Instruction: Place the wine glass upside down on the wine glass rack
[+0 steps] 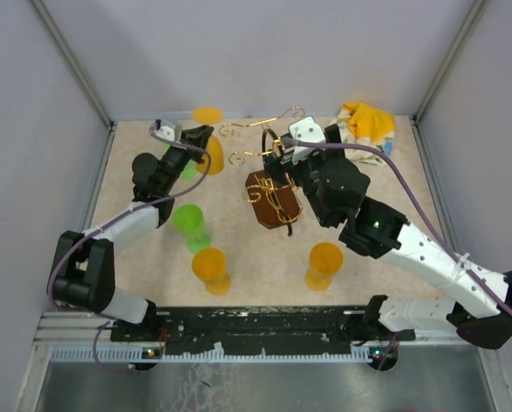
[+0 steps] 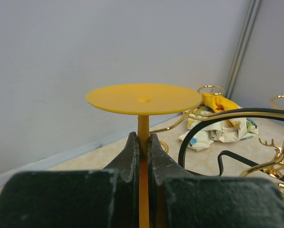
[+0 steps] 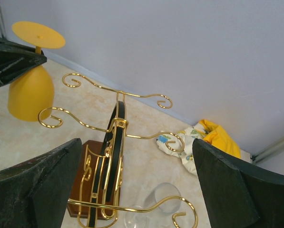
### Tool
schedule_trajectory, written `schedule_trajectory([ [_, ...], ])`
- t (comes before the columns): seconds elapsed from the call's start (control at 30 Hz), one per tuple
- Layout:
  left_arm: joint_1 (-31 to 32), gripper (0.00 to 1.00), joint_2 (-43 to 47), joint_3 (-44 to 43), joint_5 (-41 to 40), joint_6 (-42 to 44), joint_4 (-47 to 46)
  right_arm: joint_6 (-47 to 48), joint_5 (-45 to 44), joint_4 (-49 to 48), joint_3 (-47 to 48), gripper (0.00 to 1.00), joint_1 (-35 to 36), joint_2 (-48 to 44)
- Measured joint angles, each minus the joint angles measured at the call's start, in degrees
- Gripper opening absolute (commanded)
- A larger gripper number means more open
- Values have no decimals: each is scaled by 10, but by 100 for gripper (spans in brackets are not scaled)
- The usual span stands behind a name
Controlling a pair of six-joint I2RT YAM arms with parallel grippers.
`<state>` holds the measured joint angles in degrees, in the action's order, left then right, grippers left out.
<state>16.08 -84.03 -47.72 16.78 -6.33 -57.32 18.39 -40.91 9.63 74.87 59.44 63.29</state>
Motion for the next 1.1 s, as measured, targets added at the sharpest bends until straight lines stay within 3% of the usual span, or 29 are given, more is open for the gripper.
schedule_trajectory([
  [1.1, 46, 0, -89, 35, 36, -1, -53, 7, -4, -11, -10, 99, 0, -3],
])
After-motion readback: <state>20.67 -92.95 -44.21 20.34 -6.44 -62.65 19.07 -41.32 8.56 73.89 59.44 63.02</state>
